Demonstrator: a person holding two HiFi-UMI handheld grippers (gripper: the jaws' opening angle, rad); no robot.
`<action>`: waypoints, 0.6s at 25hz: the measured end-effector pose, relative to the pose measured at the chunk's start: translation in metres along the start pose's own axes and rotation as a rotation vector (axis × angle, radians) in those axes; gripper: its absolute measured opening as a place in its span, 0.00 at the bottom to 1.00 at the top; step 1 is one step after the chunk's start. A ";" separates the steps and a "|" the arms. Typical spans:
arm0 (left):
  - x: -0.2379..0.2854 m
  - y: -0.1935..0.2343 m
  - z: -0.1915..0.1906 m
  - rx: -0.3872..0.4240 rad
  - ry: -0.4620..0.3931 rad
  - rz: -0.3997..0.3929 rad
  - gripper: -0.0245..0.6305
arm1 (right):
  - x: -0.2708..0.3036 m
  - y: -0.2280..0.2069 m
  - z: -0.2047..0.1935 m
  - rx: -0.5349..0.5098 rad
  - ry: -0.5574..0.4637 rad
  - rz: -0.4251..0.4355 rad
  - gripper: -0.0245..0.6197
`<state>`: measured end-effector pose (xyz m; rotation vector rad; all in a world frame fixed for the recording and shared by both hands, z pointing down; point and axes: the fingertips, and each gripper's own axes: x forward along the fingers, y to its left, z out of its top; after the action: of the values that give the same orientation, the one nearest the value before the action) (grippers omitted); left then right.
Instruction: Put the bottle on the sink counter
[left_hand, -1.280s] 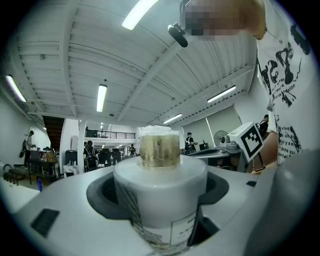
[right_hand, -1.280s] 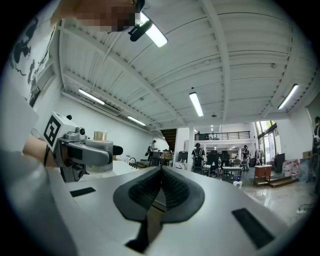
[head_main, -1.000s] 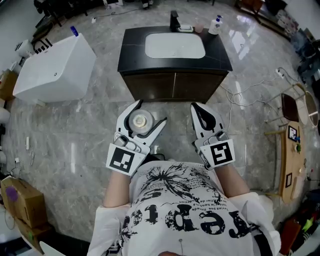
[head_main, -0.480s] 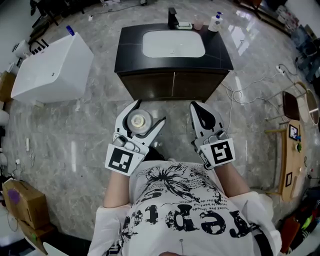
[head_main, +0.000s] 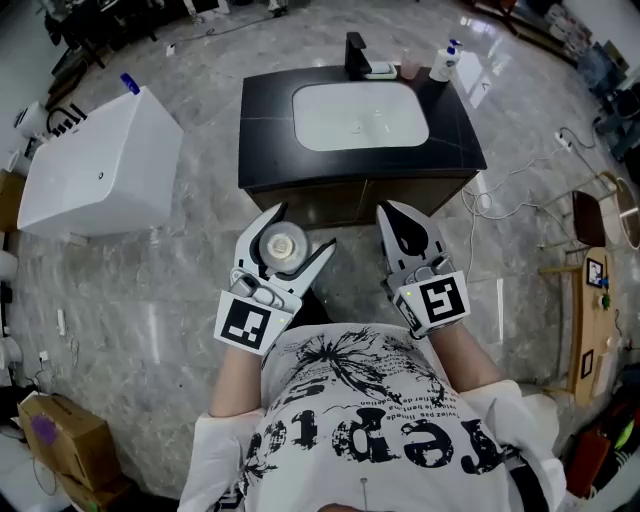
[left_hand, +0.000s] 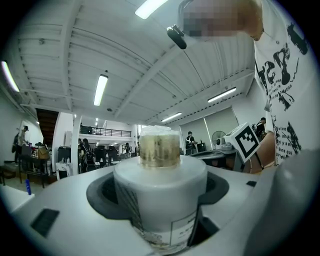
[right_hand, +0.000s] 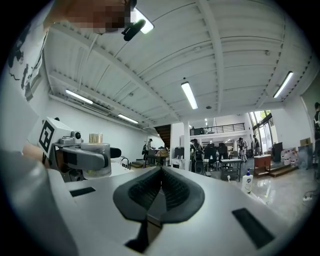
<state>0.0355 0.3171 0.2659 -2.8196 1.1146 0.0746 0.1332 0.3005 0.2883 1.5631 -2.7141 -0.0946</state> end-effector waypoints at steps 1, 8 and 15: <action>0.007 0.022 -0.002 -0.001 0.002 -0.005 0.57 | 0.023 -0.002 0.002 -0.002 0.001 -0.004 0.06; 0.057 0.178 -0.015 -0.023 -0.013 -0.040 0.57 | 0.178 -0.020 0.001 -0.001 0.023 -0.070 0.06; 0.095 0.295 -0.031 -0.031 -0.011 -0.067 0.57 | 0.293 -0.033 -0.006 0.008 0.041 -0.112 0.06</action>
<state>-0.0969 0.0354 0.2640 -2.8777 1.0246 0.1023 0.0147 0.0310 0.2858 1.6984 -2.5990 -0.0509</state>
